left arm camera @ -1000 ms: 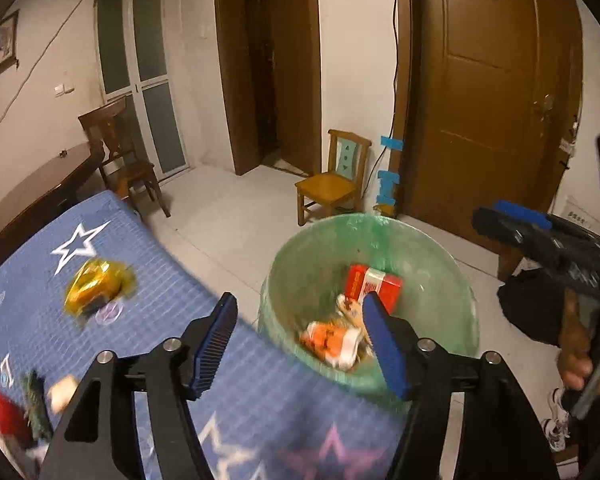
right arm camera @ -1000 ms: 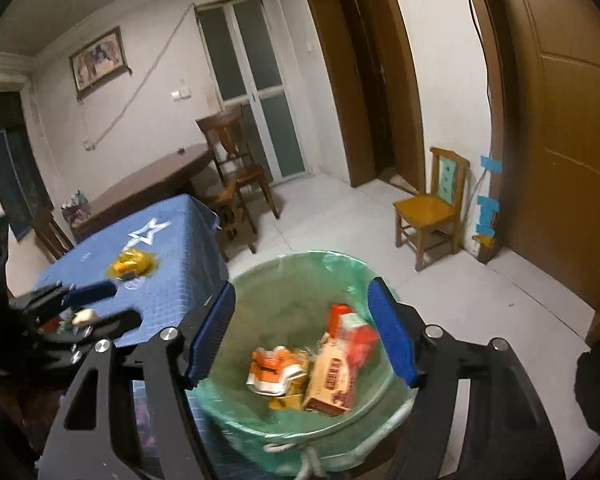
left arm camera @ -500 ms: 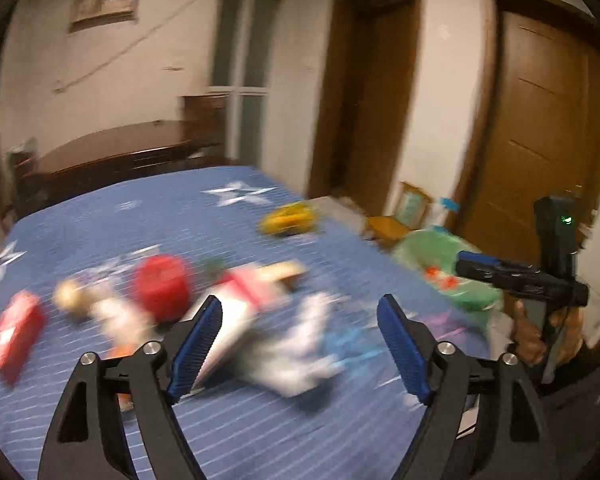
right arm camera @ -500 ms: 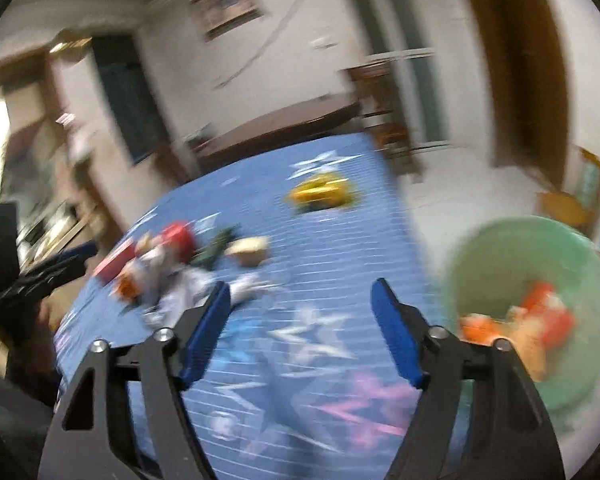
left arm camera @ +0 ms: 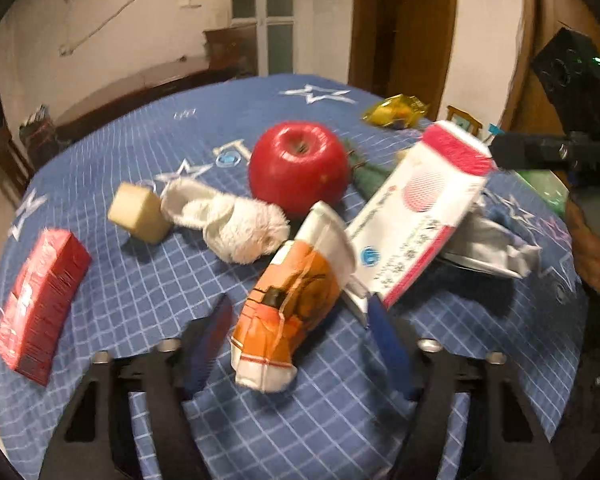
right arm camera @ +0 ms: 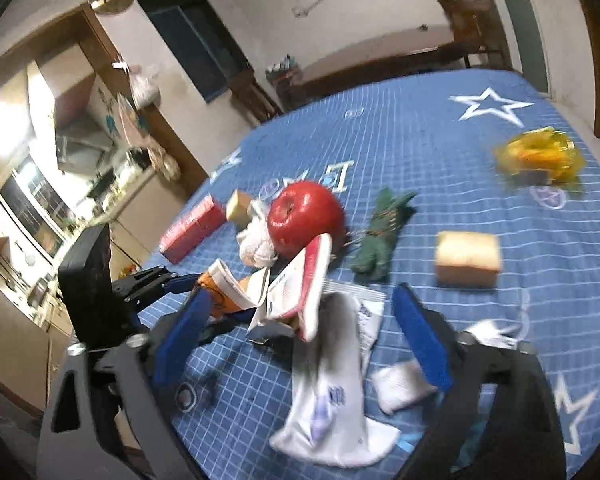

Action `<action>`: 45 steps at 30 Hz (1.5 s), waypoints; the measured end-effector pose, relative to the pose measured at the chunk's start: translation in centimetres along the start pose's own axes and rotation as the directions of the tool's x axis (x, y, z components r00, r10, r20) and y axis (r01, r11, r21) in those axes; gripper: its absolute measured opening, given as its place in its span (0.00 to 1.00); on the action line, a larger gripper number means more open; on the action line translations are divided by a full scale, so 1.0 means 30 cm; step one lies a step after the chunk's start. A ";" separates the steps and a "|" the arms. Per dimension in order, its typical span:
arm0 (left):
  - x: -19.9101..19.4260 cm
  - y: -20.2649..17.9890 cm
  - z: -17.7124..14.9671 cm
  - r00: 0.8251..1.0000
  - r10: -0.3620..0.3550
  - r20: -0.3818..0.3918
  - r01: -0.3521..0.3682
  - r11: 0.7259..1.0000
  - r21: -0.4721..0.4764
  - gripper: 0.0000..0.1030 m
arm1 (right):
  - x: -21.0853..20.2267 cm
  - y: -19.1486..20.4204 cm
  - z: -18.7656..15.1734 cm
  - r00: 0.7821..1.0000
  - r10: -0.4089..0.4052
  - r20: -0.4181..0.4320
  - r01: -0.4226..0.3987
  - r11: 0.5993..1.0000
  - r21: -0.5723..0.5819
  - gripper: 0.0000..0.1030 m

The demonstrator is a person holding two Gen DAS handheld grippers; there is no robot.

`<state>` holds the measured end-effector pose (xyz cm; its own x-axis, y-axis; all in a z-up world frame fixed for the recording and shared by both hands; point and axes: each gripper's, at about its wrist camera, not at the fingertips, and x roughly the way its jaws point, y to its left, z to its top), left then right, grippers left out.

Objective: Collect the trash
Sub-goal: 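Grasp the white medicine box with the right gripper, then carry the white medicine box to the green bin while the left carries the orange paper cup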

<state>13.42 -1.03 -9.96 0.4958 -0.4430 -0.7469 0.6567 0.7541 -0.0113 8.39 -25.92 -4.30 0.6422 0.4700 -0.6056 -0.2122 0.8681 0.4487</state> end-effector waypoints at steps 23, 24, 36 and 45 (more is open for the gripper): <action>-0.344 -0.130 -0.026 0.958 0.150 0.244 -0.118 0.983 -0.143 0.26 | -0.416 0.071 -0.048 0.949 0.050 0.313 -0.053 0.999 0.001 0.14; -0.345 -0.145 -0.017 0.956 0.166 0.240 -0.133 0.980 -0.148 0.26 | -0.441 0.072 -0.057 0.942 0.023 0.335 -0.027 1.000 0.006 0.14; -0.291 -0.374 0.120 0.912 0.339 0.231 -0.296 0.933 -0.205 0.26 | -0.502 0.099 -0.144 0.864 -0.250 0.437 0.290 0.957 -0.024 0.14; -0.289 -0.489 0.179 0.852 0.444 0.277 -0.402 0.894 -0.197 0.26 | -0.511 0.083 -0.177 0.825 -0.318 0.467 0.373 0.927 -0.028 0.14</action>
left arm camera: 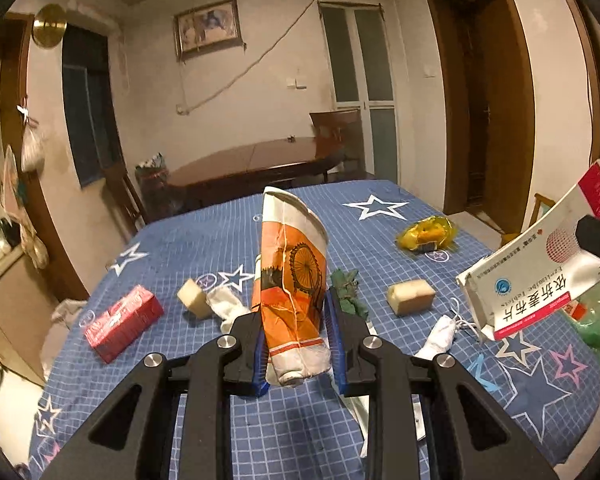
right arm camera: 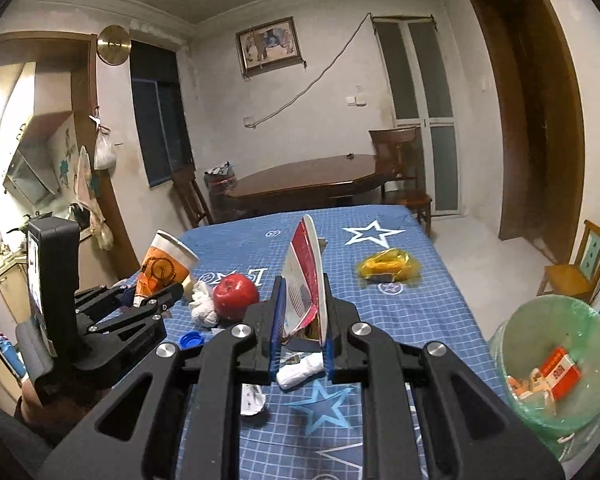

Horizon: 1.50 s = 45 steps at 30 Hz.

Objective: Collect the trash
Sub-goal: 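Carry the white medicine box to the green bin while the left carries the orange paper cup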

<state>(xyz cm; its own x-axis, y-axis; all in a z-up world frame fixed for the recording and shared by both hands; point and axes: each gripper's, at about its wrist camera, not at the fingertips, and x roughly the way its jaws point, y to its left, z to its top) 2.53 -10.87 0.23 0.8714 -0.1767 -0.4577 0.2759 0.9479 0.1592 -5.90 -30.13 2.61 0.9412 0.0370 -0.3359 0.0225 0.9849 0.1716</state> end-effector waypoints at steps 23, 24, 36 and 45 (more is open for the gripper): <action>0.036 -0.296 0.125 0.994 -0.084 0.063 0.076 0.990 0.118 0.26 | -0.102 -0.189 0.000 0.988 -0.134 0.074 0.129 0.989 0.069 0.14; 0.039 -0.311 0.131 0.994 -0.089 0.065 0.080 0.989 0.122 0.26 | -0.109 -0.202 0.000 0.986 -0.147 0.079 0.141 0.987 0.073 0.14; 0.078 -0.579 0.213 0.977 -0.192 0.092 0.171 0.965 0.201 0.26 | -0.196 -0.381 -0.001 0.943 -0.309 0.120 0.293 0.947 0.134 0.14; 0.130 -0.824 0.238 0.952 -0.296 0.075 0.267 0.926 0.265 0.26 | -0.257 -0.537 0.001 0.883 -0.454 0.119 0.432 0.886 0.169 0.14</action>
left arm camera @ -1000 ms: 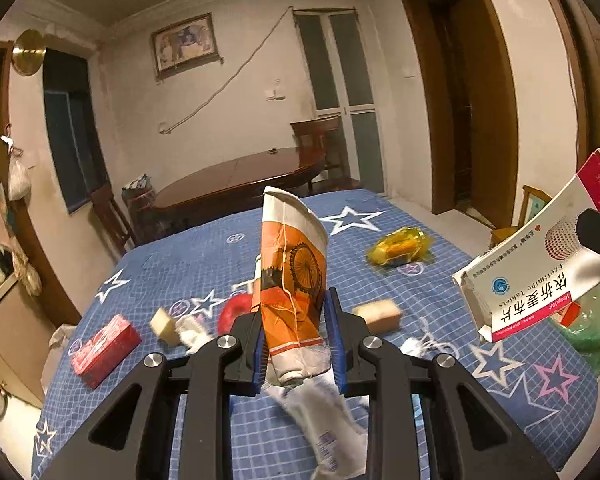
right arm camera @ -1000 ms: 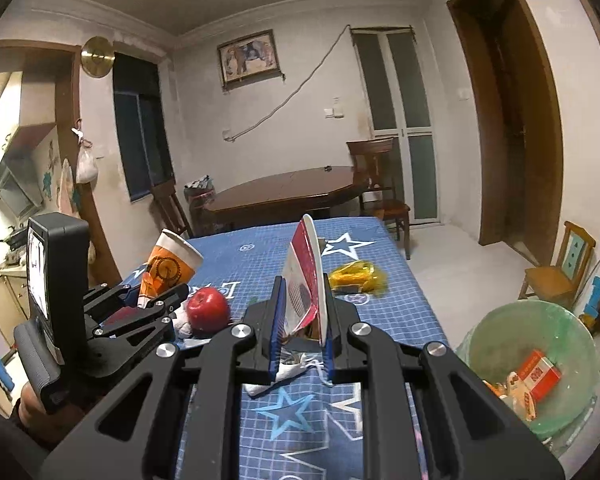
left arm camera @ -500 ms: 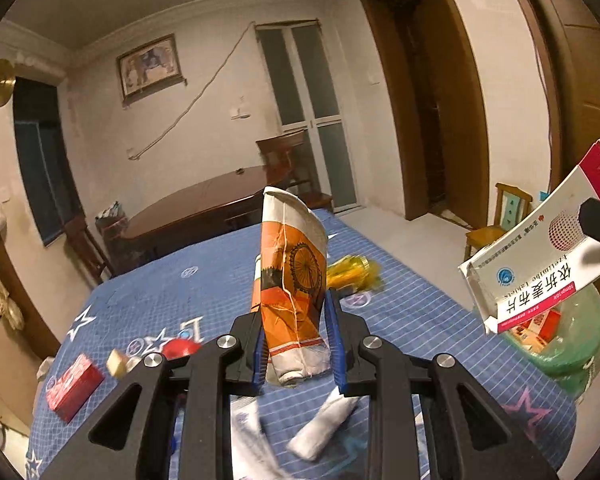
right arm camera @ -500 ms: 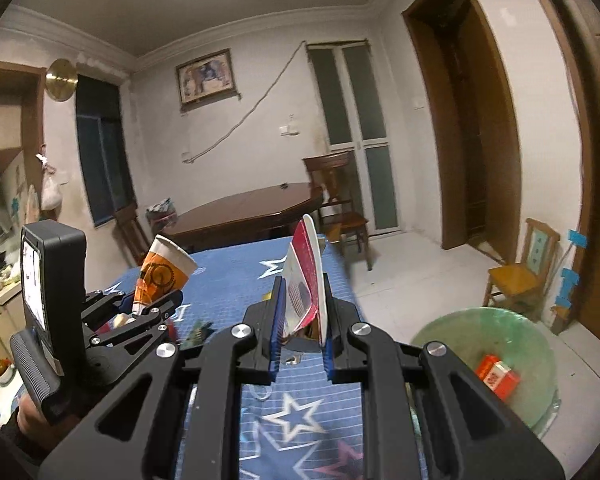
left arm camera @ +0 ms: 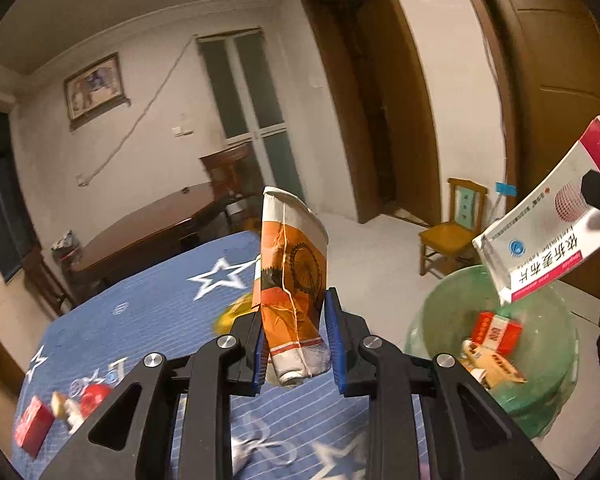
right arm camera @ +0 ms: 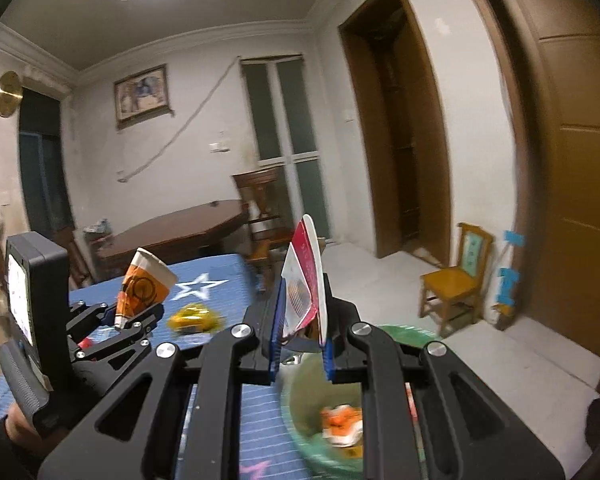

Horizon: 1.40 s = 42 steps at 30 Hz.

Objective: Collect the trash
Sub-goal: 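Carry the white medicine box to the green bin while the left carries the orange paper cup, then open both grippers over the green bin to drop the box and cup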

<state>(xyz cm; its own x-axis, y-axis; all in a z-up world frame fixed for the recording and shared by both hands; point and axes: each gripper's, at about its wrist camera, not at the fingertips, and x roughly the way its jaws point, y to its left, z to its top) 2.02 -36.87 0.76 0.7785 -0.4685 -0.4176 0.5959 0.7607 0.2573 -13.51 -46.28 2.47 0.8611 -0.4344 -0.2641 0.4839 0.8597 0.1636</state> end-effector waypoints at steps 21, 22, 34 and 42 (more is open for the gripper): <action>0.200 -0.376 0.038 0.980 -0.186 -0.072 0.193 0.975 0.112 0.26 | 0.063 -0.205 -0.051 0.969 -0.238 -0.071 0.232 0.969 -0.084 0.14; 0.202 -0.382 0.036 0.980 -0.187 -0.074 0.194 0.974 0.114 0.26 | 0.067 -0.206 -0.055 0.968 -0.240 -0.074 0.233 0.968 -0.087 0.14; 0.226 -0.414 0.028 0.974 -0.206 -0.100 0.217 0.969 0.119 0.26 | 0.099 -0.209 -0.050 0.964 -0.240 -0.112 0.230 0.968 -0.100 0.14; 0.285 -0.404 0.032 0.956 -0.252 -0.147 0.265 0.961 0.076 0.26 | 0.160 -0.222 -0.049 0.964 -0.224 -0.146 0.210 0.972 -0.101 0.14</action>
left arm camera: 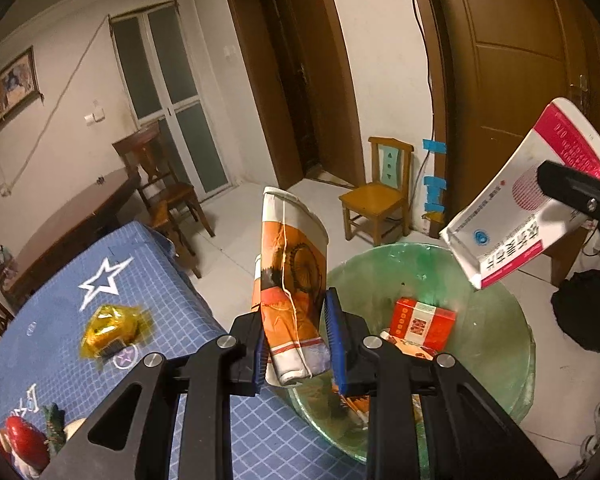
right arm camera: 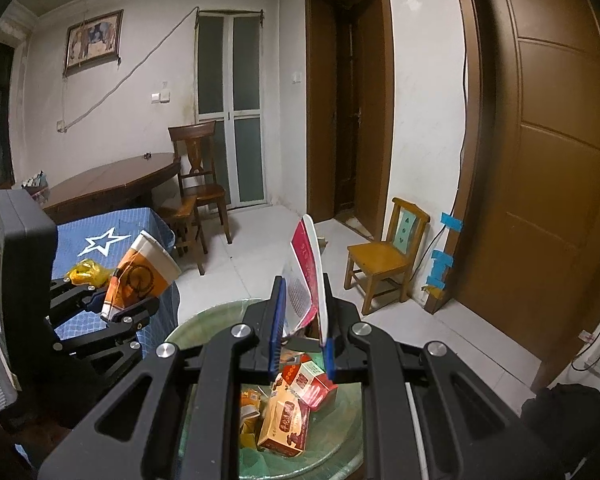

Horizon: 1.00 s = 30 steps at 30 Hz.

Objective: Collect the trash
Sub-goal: 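Open both grippers over the green bin to drop the box and cup, then move both open tools back over the table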

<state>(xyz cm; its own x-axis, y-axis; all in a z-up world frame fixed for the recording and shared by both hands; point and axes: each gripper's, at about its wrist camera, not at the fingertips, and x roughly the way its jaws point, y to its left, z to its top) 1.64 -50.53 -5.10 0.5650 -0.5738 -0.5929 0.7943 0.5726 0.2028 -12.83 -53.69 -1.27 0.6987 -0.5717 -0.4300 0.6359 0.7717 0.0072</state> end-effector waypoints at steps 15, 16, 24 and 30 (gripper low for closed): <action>0.000 0.045 0.012 0.997 -0.069 -0.025 0.067 0.997 -0.044 0.68 | 0.013 -0.058 -0.020 0.998 0.051 -0.030 -0.048 0.996 0.079 0.41; -0.008 0.049 0.011 0.997 -0.066 -0.027 0.064 0.997 -0.050 0.68 | 0.002 -0.052 -0.018 0.998 0.057 -0.023 -0.055 0.995 0.078 0.41; -0.168 0.156 -0.029 0.998 -0.055 0.023 0.058 0.989 -0.138 0.68 | -0.077 0.001 0.007 0.995 0.070 0.071 -0.076 0.994 0.082 0.41; -0.390 0.337 -0.118 0.995 0.014 0.096 0.007 0.977 -0.212 0.70 | -0.125 0.092 -0.001 0.980 0.155 0.127 -0.166 0.983 0.078 0.41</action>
<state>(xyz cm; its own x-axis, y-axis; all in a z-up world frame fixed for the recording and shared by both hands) 2.27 -35.94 1.12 0.5945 -0.6194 -0.5127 0.7329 0.6797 0.0289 -13.70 -49.41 0.34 0.8247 -0.4757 -0.3058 0.5350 0.8316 0.1492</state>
